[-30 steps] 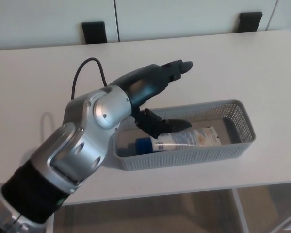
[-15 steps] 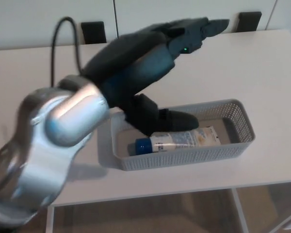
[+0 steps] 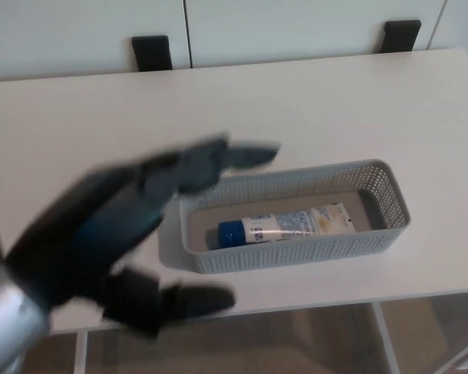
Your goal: The robot walks towards a table in front, picks a shampoo with left hand and puts it in a small grey container
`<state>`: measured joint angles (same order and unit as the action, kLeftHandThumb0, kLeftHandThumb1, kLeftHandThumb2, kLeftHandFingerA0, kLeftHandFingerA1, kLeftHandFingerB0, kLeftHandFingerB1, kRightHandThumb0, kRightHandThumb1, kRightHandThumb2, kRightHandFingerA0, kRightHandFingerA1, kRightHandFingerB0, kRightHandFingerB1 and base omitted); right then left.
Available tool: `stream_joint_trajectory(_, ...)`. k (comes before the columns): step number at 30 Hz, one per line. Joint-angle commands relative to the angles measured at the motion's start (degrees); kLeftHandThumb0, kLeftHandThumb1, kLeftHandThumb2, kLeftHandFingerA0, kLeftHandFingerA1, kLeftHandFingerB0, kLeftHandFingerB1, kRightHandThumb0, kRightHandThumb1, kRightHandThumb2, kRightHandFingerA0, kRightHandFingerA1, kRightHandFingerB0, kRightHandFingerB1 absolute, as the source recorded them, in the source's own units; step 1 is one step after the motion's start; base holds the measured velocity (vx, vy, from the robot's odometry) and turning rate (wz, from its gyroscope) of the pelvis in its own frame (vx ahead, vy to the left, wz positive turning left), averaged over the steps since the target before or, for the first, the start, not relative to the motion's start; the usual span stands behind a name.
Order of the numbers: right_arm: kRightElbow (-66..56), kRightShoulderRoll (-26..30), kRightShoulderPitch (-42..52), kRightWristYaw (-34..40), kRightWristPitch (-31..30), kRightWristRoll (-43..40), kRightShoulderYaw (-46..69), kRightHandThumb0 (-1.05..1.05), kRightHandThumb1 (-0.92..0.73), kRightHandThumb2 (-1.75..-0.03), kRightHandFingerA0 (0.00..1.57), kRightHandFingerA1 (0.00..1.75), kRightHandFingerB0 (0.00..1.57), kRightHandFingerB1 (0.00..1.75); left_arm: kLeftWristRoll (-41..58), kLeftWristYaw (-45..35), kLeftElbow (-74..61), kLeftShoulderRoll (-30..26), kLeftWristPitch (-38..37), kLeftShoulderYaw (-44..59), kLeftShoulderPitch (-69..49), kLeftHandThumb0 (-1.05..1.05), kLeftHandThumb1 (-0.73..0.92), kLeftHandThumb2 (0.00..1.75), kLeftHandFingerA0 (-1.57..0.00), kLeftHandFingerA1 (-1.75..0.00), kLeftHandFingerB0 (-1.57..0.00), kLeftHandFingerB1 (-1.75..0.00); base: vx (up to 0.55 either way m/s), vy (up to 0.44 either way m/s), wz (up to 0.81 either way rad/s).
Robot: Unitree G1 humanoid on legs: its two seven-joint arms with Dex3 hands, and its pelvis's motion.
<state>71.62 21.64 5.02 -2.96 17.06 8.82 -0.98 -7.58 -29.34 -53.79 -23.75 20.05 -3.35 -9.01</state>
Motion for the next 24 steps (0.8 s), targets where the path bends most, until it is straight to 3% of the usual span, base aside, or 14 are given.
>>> stream_joint_trajectory(1,0.67,1.23,2.46,0.66,-0.33,1.46,-0.99,-0.35,-0.72,-0.61,0.62,0.46,0.46,0.38,28.62,-26.22,8.88,5.23,-38.74,24.73,-53.01,-0.72,0.52,0.87,-0.29,-0.44,-0.31,-0.45,0.0,0.0,0.0)
stream_joint_trajectory(2,0.69,1.21,2.46,0.55,-0.31,1.33,-0.9,-0.35,-0.72,-0.61,0.62,0.46,0.46,0.38,28.59,-26.86,9.84,4.97,-38.67,25.23,-53.66,-0.72,0.52,0.87,-0.29,-0.44,-0.31,-0.45,0.0,0.0,0.0)
stream_joint_trajectory(3,0.61,1.34,2.86,0.31,-0.12,1.2,-0.82,-0.35,-0.72,-0.61,0.61,0.46,0.47,0.38,28.32,-28.14,12.92,4.57,-39.41,25.72,-55.5,-0.69,0.58,0.61,-0.37,-0.33,-0.4,-0.35,0.0,0.0,0.0)
stream_joint_trajectory(4,0.63,1.46,3.04,0.04,0.01,0.98,-0.63,-0.33,-0.72,-0.61,0.62,0.45,0.48,0.39,26.49,-28.59,16.75,3.39,-39.92,25.87,-57.11,-0.78,0.52,0.87,-0.33,-0.43,-0.41,-0.46,0.0,0.0,0.0)
stream_joint_trajectory(6,0.59,1.73,3.13,-0.36,0.05,0.58,-0.29,-0.34,-0.72,-0.61,0.61,0.45,0.47,0.39,23.43,-28.67,22.34,0.99,-40.72,25.45,-58.77,-0.75,0.51,0.87,-0.34,-0.45,-0.39,-0.46,0.0,0.0,0.0)
stream_joint_trajectory(9,0.26,1.66,3.62,-0.35,0.08,0.72,-0.51,-0.34,-0.72,-0.61,0.61,0.45,0.47,0.38,21.27,-28.73,29.23,-1.19,-41.06,25.16,-60.03,-0.73,0.5,0.86,-0.36,-0.45,-0.39,-0.45,0.0,0.0,0.0)
stream_joint_trajectory(10,0.3,1.63,3.61,-0.36,0.06,0.77,-0.57,-0.34,-0.72,-0.61,0.6,0.44,0.47,0.38,21.02,-28.81,30.59,-1.65,-41.39,25.17,-60.17,-0.68,0.59,0.59,-0.48,-0.36,-0.48,-0.35,0.0,0.0,0.0)
stream_joint_trajectory(16,1.52,1.63,3.7,0.19,-0.32,1.1,-0.83,-0.35,-0.7,-0.61,0.61,0.44,0.48,0.38,19.33,-28.82,39.87,-4.18,-42.25,24.29,-58.7,-0.61,0.56,0.58,-0.57,-0.4,-0.52,-0.37,0.0,0.0,0.0)
stream_joint_trajectory(17,1.92,1.55,3.57,0.29,-0.58,1.27,-0.98,-0.35,-0.7,-0.61,0.62,0.45,0.48,0.38,17.41,-25.52,41.87,-3.62,-42.36,24.32,-57.25,-0.66,0.5,0.63,-0.7,-0.49,-0.57,-0.43,0.0,0.0,0.0)
stream_joint_trajectory(20,2.3,1.77,3.47,0.24,-1.09,1.31,-1.03,-0.36,-0.7,-0.61,0.61,0.44,0.48,0.38,12.06,-16.78,46.88,-1.76,-42.44,23.64,-53.86,-0.55,0.51,0.62,-0.71,-0.51,-0.59,-0.47,0.0,0.0,0.0)
stream_joint_trajectory(21,2.3,1.82,3.44,0.24,-1.1,1.33,-1.07,-0.36,-0.7,-0.61,0.61,0.44,0.48,0.38,11.0,-15.19,47.6,-1.5,-42.94,23.57,-53.46,-0.55,0.51,0.62,-0.71,-0.51,-0.59,-0.47,0.0,0.0,0.0)
stream_joint_trajectory(22,2.31,1.93,3.39,0.11,-1.03,1.58,-1.37,-0.36,-0.71,-0.61,0.6,0.43,0.48,0.38,6.62,-8.96,54.03,-1.51,-39.27,21.91,-48.39,-0.49,0.62,0.59,-0.58,-0.46,-0.48,-0.4,0.0,0.0,0.0)
stream_joint_trajectory(23,2.45,1.76,3.4,0.19,-1.11,1.75,-1.58,-0.36,-0.71,-0.61,0.62,0.44,0.48,0.38,4.51,-4.93,58.21,-1.07,-36.82,21.17,-45.4,-0.57,0.61,0.59,-0.5,-0.43,-0.45,-0.37,0.0,0.0,0.0)
stream_joint_trajectory(24,2.43,1.54,3.57,0.21,-1.06,1.82,-1.72,-0.35,-0.7,-0.6,0.63,0.45,0.49,0.38,2.5,-1.33,63.48,-1.02,-35.25,20.09,-41.98,-0.65,0.54,0.85,-0.32,-0.51,-0.27,-0.46,0.0,0.0,0.0)
